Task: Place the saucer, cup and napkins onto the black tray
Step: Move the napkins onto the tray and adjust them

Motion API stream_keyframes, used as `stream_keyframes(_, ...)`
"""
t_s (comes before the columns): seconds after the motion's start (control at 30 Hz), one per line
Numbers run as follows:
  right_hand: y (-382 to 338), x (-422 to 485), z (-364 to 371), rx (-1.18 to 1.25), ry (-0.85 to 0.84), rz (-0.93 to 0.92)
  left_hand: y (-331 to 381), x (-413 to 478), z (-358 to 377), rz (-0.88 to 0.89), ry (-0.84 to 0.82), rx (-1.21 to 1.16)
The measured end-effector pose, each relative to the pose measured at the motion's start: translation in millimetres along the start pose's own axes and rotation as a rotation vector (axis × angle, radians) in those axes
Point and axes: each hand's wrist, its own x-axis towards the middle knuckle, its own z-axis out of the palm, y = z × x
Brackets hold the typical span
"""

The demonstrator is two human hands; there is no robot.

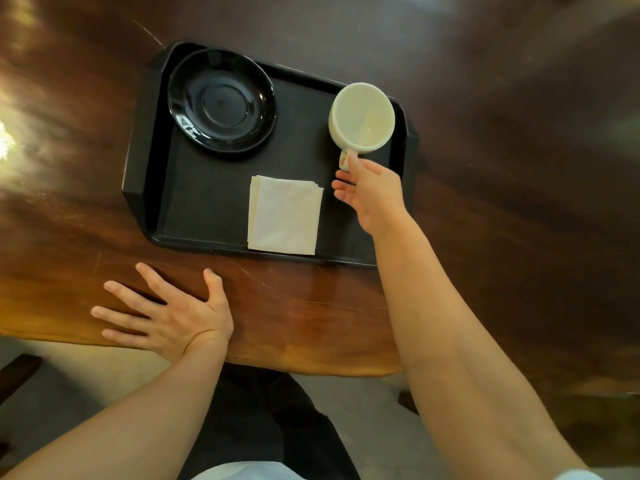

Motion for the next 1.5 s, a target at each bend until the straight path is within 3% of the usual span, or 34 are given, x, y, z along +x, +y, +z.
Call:
stream_keyframes(0.23, -8, 7, -3, 0.197, 0.073, 0.031, 2, 0, -2, -0.001, 0.001, -0.012)
stream_keyframes(0.63, -21, 15, -16, 0.236, 0.16, 0.046, 1, 0, -2, 0.001, 0.003, -0.019)
stream_keyframes(0.8, -13, 16, -21, 0.079, 0.222, -0.01, 1, 0, -2, -0.001, 0.003, -0.022)
stream_keyframes(0.97, -3, 4, -16, -0.091, 0.391, -0.125, 1, 0, -3, -0.002, 0.003, -0.018)
stream_keyframes(1.07, 6, -11, 8, -0.094, 0.198, -0.148, 1, 0, -4, -0.005, -0.004, -0.009)
stream_keyframes(1.27, 6, -27, 79, -0.191, -0.15, -0.015, 3, 2, -6, -0.028, -0.033, 0.024)
stream_keyframes(1.5, -4, -21, 129, -0.207, -0.211, 0.125, 2, 3, -6, -0.019, -0.058, 0.058)
